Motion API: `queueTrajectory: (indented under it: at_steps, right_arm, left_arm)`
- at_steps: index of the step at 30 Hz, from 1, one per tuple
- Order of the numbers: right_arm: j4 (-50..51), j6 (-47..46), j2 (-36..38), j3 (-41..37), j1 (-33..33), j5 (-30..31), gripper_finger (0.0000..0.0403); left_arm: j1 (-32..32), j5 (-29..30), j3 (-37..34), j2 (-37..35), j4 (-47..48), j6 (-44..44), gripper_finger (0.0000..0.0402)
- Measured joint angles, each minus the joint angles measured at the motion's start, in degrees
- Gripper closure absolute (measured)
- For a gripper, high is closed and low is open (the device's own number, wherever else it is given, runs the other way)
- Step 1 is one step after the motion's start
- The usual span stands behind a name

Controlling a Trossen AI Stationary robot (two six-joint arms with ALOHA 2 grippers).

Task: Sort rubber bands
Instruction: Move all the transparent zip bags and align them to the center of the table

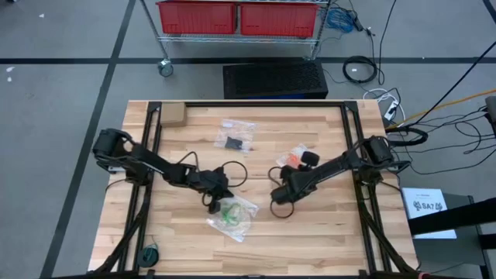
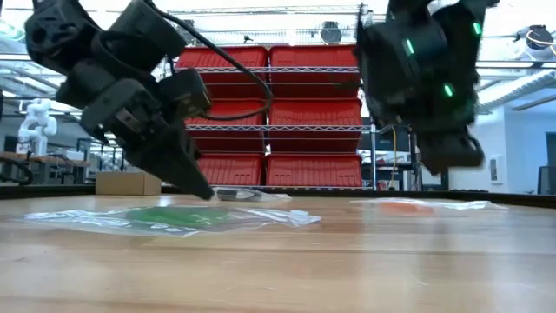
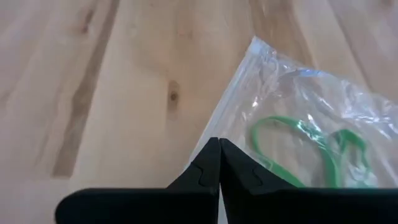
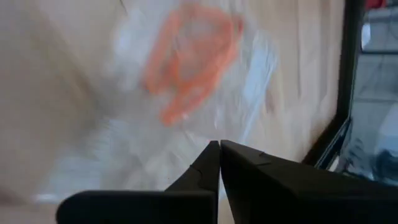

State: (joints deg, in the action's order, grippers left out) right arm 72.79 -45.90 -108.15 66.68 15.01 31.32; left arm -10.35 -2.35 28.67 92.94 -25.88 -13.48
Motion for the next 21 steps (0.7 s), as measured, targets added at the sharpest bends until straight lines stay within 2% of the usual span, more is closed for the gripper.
queueTrajectory:
  at_steps: [3,7,10,14,16,21]
  right_arm:
    - [-5.83,-0.49,2.07,-6.99,-1.70,-2.41,0.0402]
    - [-16.23,-2.03,5.72,-14.82,-1.44,-10.74,0.0402]
    - [-20.33,-3.48,8.36,-17.30,2.14,-13.44,0.0402]
    - [-17.97,-7.01,12.21,-17.62,9.02,-15.93,0.0403]
    - [-16.37,-11.26,15.20,-17.60,11.95,-14.75,0.0403]
    - [-18.63,-19.83,22.66,-17.49,16.40,-5.56,0.0403]
  left_arm:
    - [0.37,-0.08,1.75,2.01,1.93,1.96,0.0398]
    - [1.80,4.30,2.45,2.31,4.70,2.24,0.0398]
    - [3.79,6.71,2.42,1.79,5.63,1.97,0.0399]
    - [6.95,7.62,2.35,0.40,6.17,1.83,0.0399]
    - [8.45,7.87,2.37,-1.01,5.42,1.94,0.0399]
    - [12.17,8.86,4.25,-5.35,3.79,6.49,0.0399]
